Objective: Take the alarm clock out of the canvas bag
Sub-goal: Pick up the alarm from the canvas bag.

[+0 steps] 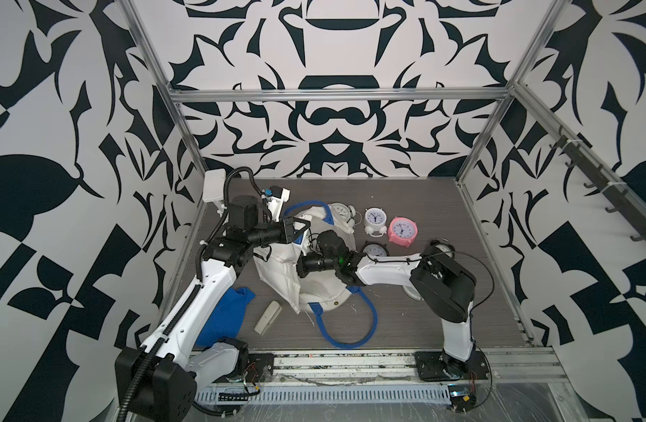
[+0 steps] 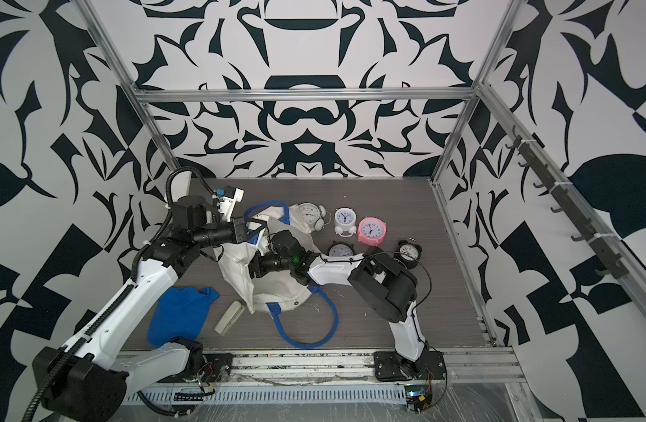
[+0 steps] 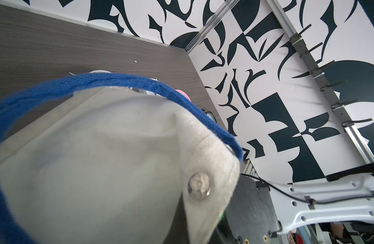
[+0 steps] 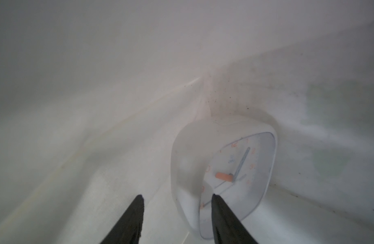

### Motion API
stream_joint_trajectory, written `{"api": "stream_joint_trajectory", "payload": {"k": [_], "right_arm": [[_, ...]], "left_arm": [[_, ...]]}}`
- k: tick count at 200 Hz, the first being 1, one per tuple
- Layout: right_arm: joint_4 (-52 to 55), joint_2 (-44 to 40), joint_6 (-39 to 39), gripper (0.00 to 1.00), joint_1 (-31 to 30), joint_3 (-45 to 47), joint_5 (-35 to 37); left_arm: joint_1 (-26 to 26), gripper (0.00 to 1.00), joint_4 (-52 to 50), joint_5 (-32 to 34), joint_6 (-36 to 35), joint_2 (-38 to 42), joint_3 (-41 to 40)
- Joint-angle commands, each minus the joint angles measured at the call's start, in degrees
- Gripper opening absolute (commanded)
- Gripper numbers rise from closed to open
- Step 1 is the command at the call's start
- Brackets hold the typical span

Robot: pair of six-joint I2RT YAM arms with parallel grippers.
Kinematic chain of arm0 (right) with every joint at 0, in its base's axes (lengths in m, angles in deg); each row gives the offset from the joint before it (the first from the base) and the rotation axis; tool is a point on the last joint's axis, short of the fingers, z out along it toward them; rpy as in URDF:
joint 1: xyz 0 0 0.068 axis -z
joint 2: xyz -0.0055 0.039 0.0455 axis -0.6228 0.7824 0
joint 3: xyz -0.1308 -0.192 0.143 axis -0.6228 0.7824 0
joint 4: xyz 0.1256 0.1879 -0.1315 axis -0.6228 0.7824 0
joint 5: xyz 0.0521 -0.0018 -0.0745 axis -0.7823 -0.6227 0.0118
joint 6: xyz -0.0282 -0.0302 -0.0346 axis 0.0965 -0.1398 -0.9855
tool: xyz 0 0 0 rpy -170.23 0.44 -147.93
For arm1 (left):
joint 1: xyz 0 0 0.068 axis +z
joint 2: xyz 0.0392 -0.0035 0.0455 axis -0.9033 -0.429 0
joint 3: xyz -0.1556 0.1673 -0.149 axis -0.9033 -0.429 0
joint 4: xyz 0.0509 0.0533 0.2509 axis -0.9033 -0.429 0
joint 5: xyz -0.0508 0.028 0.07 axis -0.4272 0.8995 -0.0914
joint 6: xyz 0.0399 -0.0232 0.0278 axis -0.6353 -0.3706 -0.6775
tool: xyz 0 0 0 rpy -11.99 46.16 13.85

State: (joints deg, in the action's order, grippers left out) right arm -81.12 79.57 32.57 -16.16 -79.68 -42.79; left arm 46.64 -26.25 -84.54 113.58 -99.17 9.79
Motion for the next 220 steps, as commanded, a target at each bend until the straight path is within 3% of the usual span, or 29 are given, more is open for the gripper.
{"api": "stream_joint_trajectory", "payload": {"k": [1,48,95,167,220], "right_arm": [[2.3,-2.6,-4.3,0.56,-1.2,-1.0,2.2],[17.5,-4.6,-10.2,0.58,-1.4,-3.0,12.7],[25.3,-5.9,-13.3,0.62,-2.4,-4.8,19.2],[35.4,-7.0,-16.0,0.74,-2.9,-7.3,26.5],[37.5,-6.7,-16.0,0.74,-3.1,-7.8,27.3]], "left_arm": [[-0.1,0.00,3.8,-2.5,1.5,0.9,0.9],[-0.1,0.00,3.1,-2.1,2.0,2.4,0.7],[-0.1,0.00,2.0,-2.1,2.5,2.8,1.0],[-0.1,0.00,0.4,-1.8,3.5,2.6,1.7],[0.0,0.00,0.7,-1.9,3.7,1.9,2.2]]}}
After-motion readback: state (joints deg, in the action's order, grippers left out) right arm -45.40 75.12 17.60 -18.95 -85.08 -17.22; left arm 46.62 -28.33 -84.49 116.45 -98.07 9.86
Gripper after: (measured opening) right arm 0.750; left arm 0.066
